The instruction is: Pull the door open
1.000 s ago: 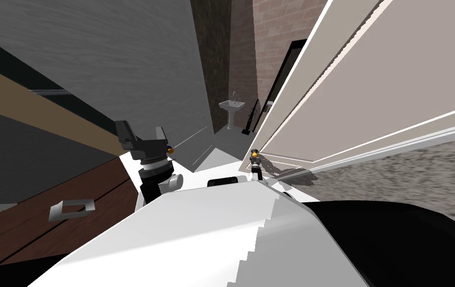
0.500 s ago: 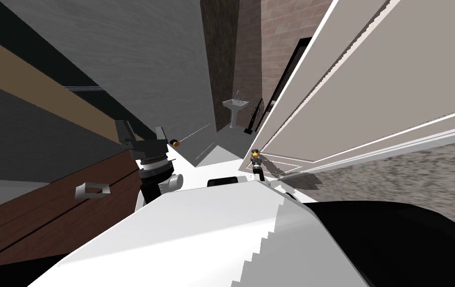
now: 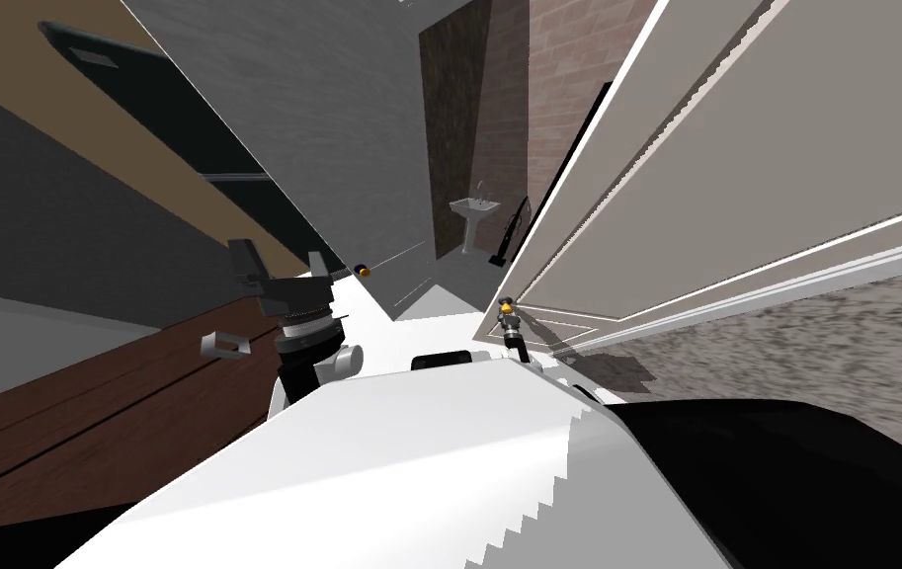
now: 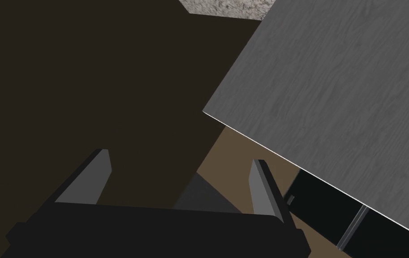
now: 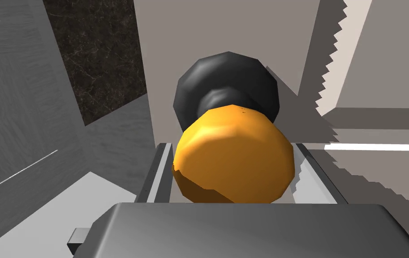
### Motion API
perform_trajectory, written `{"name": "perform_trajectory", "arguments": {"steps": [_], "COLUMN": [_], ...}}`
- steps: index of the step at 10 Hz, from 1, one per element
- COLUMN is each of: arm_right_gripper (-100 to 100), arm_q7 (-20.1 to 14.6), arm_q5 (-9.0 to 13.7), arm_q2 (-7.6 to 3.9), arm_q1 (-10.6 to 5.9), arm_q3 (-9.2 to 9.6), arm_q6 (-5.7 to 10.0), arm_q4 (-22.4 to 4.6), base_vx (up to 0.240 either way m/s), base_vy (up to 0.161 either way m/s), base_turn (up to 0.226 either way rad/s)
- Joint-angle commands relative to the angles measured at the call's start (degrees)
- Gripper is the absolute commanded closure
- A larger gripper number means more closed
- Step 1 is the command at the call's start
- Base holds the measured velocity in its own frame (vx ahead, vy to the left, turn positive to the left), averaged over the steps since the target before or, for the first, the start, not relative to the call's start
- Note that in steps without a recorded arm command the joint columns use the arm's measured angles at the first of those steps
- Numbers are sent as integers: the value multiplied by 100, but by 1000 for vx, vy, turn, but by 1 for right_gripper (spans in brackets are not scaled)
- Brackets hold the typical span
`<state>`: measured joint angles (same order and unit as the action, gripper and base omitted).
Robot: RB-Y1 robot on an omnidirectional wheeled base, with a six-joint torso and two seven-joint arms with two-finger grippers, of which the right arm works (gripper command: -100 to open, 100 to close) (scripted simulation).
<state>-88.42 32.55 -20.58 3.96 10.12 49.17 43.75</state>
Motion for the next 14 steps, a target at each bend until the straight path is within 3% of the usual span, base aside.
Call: {"name": "perform_trajectory", "arguments": {"steps": [1,2,9,10,14], "arm_right_gripper": [100,100,100,100,100], "arm_q7": [-183,-111,-775,-722,-1047], "arm_q5": [-43,-26,-335,-325,-476], "arm_q2": [-120,-65,-542,-479,-725], "arm_q1": [49,16,342,280,454], "arm_q3": [118,76,669,646,918], "arm_q6": [59,31,412,389,715], "arm_q4": [61,3,178,84,70], "base_vx": [-202,-89,-231,-115,-196], "base_vy": [-56,-21,-34,12,-41], "base_turn": [145,44,94,6,104]}}
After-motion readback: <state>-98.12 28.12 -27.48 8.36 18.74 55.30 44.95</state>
